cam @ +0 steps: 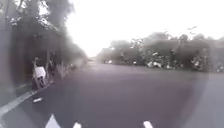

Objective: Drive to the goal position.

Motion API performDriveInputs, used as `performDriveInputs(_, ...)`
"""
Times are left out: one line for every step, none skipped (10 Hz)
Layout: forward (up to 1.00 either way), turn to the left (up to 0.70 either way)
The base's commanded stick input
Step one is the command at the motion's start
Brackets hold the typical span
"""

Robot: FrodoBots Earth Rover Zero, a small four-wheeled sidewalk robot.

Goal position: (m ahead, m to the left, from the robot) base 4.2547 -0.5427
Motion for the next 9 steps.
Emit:
performDriveInputs(0.7,0.0)
performDriveInputs(0.7,0.0)
performDriveInputs(0.7,0.0)
performDriveInputs(0.7,0.0)
performDriveInputs(0.7,0.0)
performDriveInputs(0.7,0.0)
performDriveInputs(0.7,0.0)
performDriveInputs(0.7,0.0)
performDriveInputs(0.7,0.0)
